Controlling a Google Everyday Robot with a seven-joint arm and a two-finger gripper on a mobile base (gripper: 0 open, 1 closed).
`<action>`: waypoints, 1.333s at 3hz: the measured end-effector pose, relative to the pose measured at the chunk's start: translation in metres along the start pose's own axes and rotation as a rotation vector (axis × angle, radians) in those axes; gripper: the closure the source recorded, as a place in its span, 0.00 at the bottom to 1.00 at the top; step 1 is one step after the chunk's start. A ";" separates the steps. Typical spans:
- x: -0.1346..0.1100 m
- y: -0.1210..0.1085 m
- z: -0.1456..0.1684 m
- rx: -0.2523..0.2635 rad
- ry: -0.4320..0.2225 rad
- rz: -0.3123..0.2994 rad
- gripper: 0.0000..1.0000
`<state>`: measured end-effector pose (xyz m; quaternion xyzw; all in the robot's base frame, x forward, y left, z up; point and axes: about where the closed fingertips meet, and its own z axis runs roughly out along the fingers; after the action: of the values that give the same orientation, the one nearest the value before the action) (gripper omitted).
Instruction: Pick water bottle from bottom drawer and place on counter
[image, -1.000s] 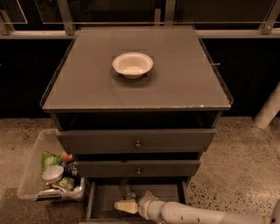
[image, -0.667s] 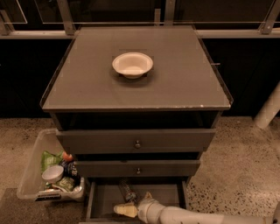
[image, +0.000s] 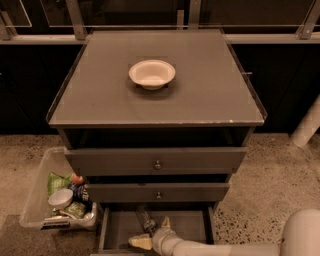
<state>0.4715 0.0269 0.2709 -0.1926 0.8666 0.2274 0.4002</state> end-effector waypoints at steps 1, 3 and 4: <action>0.015 -0.004 0.030 -0.016 0.022 -0.036 0.00; 0.017 -0.008 0.034 -0.014 0.032 -0.031 0.00; 0.031 -0.023 0.053 -0.005 0.075 -0.025 0.00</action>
Offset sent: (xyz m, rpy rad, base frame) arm 0.0096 0.0090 -0.0255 -0.0203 0.0004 0.0331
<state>0.4967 0.0325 0.2112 -0.2128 0.8779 0.2169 0.3700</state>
